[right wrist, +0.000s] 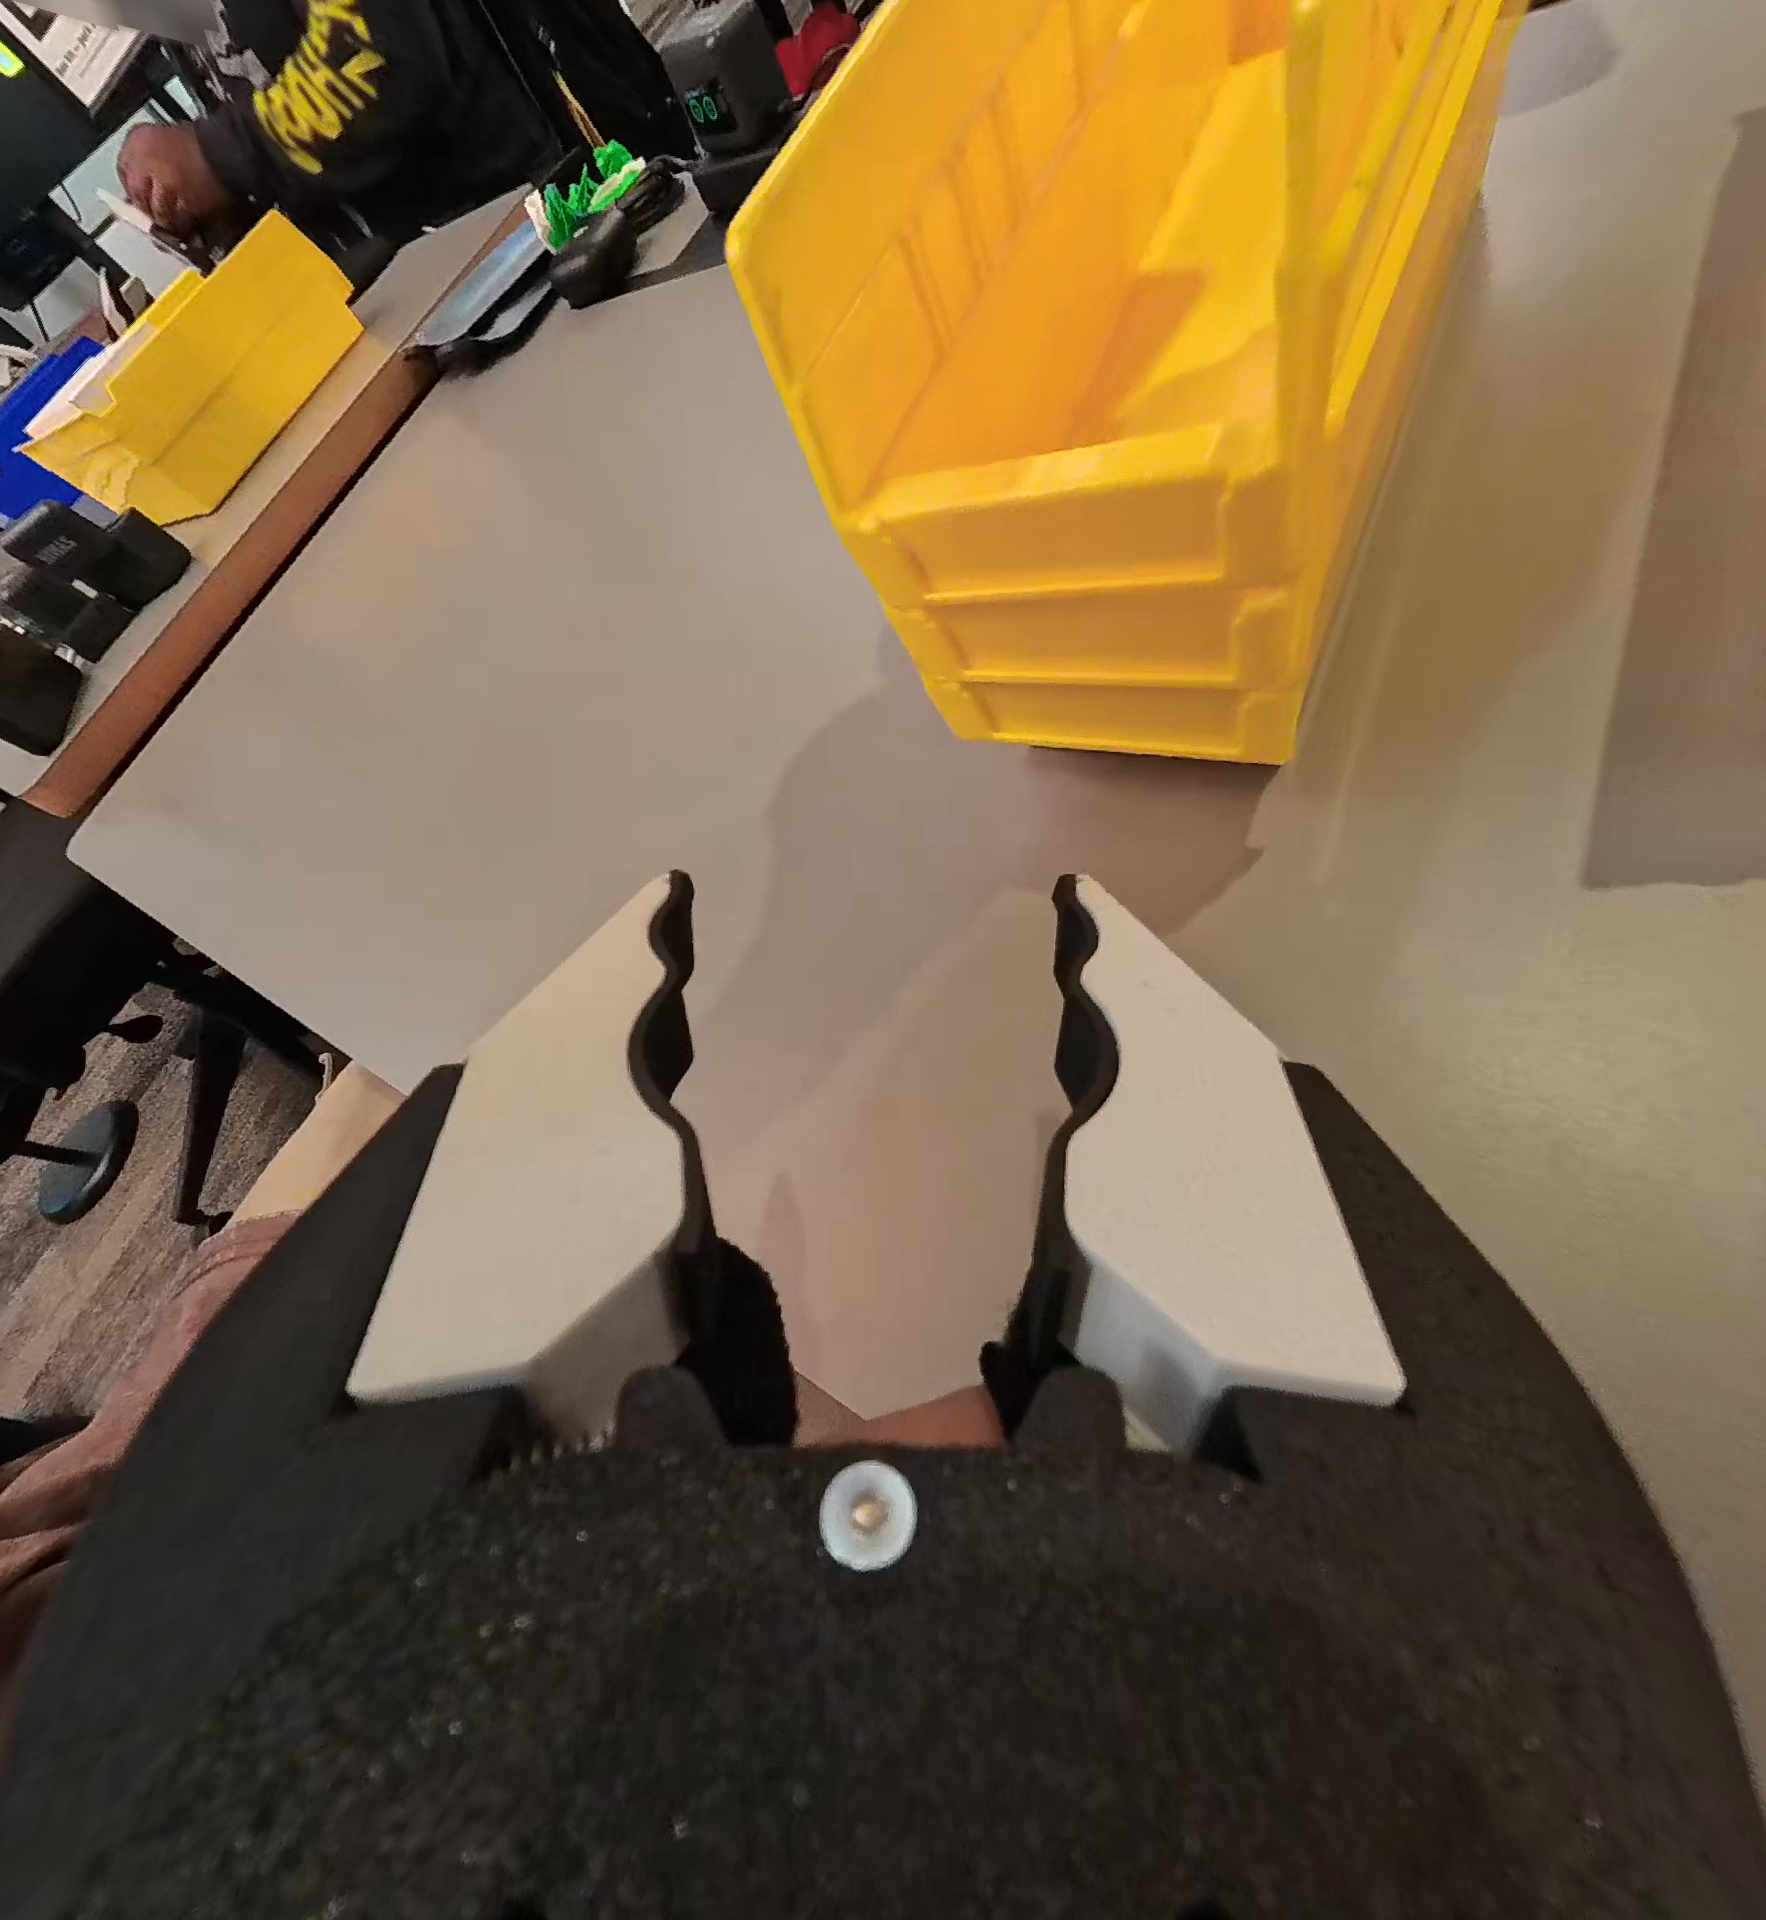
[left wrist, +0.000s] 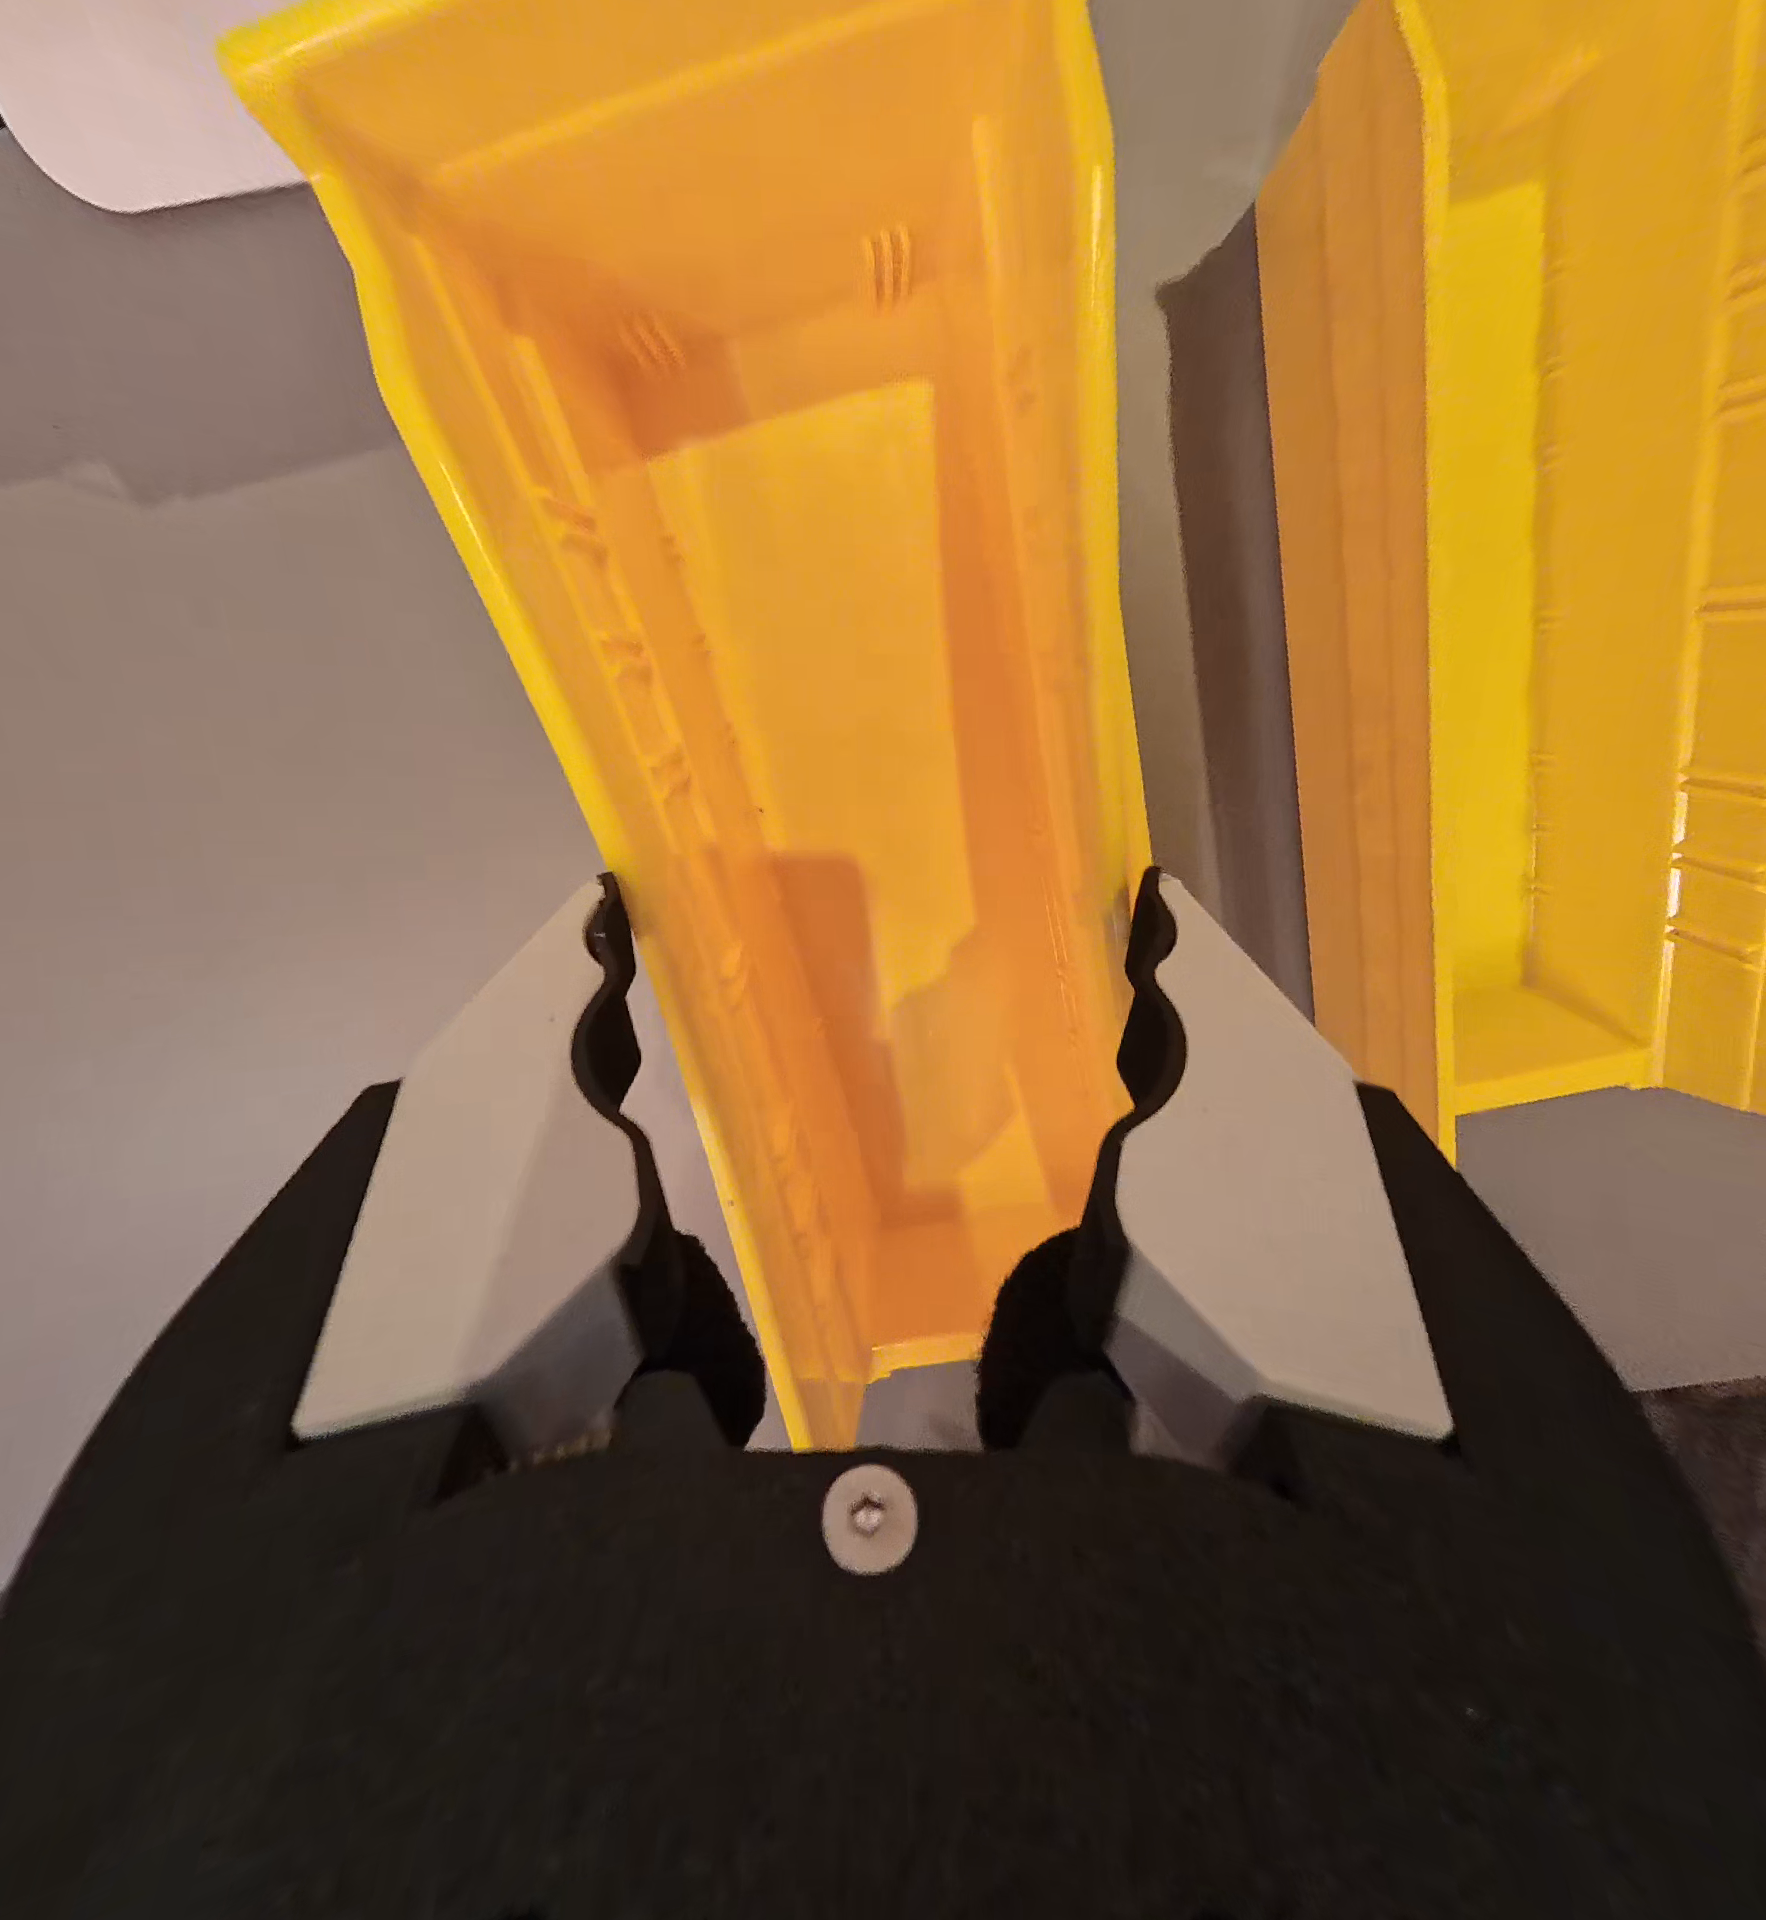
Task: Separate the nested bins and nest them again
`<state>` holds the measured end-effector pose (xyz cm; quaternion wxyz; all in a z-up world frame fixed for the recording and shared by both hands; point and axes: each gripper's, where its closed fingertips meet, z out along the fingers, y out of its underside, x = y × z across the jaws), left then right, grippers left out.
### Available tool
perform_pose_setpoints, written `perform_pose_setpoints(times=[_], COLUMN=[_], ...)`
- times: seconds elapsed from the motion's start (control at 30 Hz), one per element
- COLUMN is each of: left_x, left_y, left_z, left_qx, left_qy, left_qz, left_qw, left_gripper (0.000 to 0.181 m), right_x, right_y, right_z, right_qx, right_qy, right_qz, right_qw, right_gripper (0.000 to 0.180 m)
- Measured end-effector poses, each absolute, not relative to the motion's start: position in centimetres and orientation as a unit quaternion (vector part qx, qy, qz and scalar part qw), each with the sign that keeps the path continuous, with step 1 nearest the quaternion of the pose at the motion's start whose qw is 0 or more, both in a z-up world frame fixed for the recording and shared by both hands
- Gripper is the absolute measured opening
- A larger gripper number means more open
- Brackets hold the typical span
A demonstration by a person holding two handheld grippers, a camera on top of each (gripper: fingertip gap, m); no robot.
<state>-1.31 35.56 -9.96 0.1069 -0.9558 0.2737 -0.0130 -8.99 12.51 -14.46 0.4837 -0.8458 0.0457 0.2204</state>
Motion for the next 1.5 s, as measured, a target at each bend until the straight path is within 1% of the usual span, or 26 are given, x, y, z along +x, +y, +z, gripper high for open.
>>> perform_pose_setpoints(times=[0.33,0.53,0.83,1.17,1.33,1.5], left_x=[-0.7,-1.2,-1.4,-0.5,-4.5,-13.4], left_y=[35.7,35.2,34.6,33.7,35.4,39.3], left_z=[-6.6,-5.9,-5.0,0.3,3.6,4.6], left_qx=[-0.948,-0.945,-0.940,-0.929,-0.933,-0.941], left_qy=[0.292,0.307,0.324,0.346,0.333,0.307], left_qz=[0.003,0.014,0.027,0.019,0.019,0.044], left_qw=[0.124,0.112,0.100,0.127,0.137,0.138], left_gripper=[0.092,0.090,0.092,0.093,0.093,0.094], right_x=[-8.5,-9.0,-8.9,-9.1,-9.3,-9.5], right_y=[12.5,12.5,12.6,12.6,12.5,12.3], right_z=[-13.6,-13.7,-13.7,-13.9,-14.0,-14.0], right_qx=[-0.836,-0.837,-0.838,-0.840,-0.842,-0.844], right_qy=[0.051,0.045,0.043,0.039,0.035,0.031], right_qz=[0.221,0.220,0.216,0.213,0.210,0.203], right_qw=[0.500,0.499,0.499,0.497,0.495,0.495], right_gripper=[0.070,0.070,0.070,0.070,0.070,0.070])
